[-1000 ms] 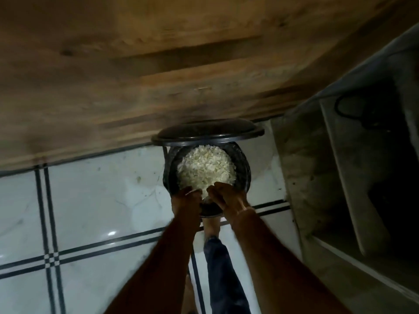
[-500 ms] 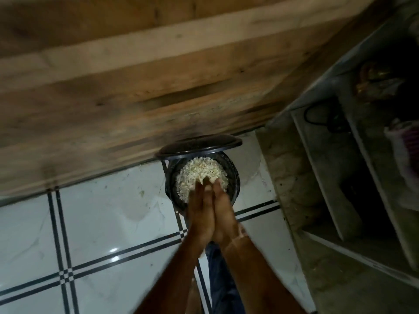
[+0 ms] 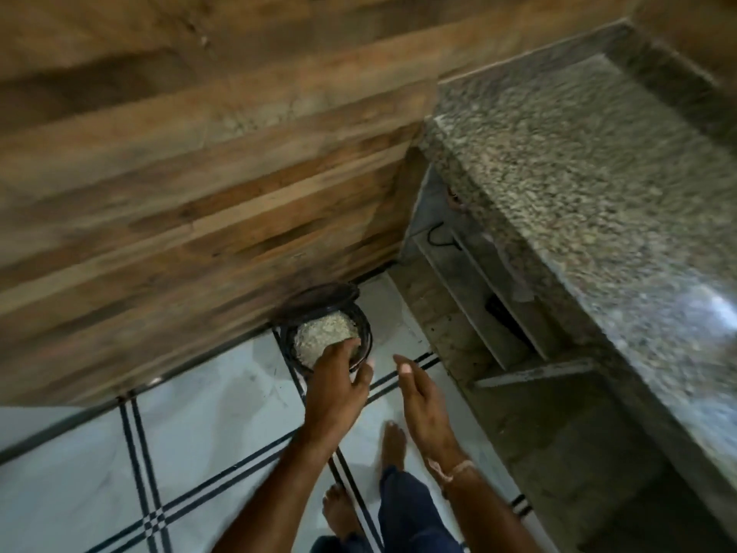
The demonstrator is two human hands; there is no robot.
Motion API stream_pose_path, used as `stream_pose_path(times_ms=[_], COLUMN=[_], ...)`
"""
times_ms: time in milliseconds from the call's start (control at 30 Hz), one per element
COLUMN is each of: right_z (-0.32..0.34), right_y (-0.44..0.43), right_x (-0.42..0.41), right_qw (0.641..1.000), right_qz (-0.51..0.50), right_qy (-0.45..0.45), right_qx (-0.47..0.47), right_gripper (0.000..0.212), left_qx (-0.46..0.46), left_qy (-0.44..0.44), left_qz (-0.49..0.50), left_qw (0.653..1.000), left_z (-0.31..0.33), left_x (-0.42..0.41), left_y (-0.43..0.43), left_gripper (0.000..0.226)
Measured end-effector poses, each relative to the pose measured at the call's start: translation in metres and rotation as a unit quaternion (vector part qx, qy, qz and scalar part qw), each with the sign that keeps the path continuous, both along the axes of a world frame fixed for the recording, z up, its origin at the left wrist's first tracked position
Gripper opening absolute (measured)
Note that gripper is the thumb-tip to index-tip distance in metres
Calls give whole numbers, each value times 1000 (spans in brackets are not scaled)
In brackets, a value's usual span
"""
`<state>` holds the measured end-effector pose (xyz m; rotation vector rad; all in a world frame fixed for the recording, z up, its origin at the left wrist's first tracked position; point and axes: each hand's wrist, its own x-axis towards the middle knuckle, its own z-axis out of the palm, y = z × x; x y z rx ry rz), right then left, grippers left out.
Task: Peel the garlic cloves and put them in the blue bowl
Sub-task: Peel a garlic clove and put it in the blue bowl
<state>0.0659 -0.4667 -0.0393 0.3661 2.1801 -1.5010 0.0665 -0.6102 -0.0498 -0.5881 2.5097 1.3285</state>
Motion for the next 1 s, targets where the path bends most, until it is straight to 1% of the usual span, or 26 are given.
stream_pose_path(times_ms=[33,167,267,333,400,567,700,800,900,933,1000], right_z=[1,24,42,48,49,49,45,41,35,33,30], right_y=[17,84,142,188,237,364,450,497,536,546,566], right_x=[9,23,30,41,51,75,82,85,82,79,70], right_qw=[1000,995,983,971,962,952,944,936,924,918,908], right_qz=[-9,19,32,7,-19,-67,-112,-148,-195,-201,-198], right_qy=[12,85,138,175,192,185,165,148,129,119,81], right_qx=[6,53,120,160,192,235,263,282,304,321,360], right_gripper=[43,44,40,36,33,31,36,38,38,40,51], left_qx=[-4,-13,-36,-45,-57,-57,-49,-40,-44,-47,-51], left_qy=[6,37,68,88,103,109,112,97,102,108,122], left_qz=[-21,-79,-133,-178,-216,-283,-334,-354,-376,-388,-423], left_qw=[1000,996,988,979,969,951,935,929,920,914,896], left_z=[11,36,54,61,64,71,67,62,55,54,50], left_x=[7,17,15,11,6,4,2,-5,-21,-28,-41], left_y=[15,69,120,164,214,345,434,483,524,535,560], left_gripper=[48,50,51,49,47,46,46,42,37,36,36])
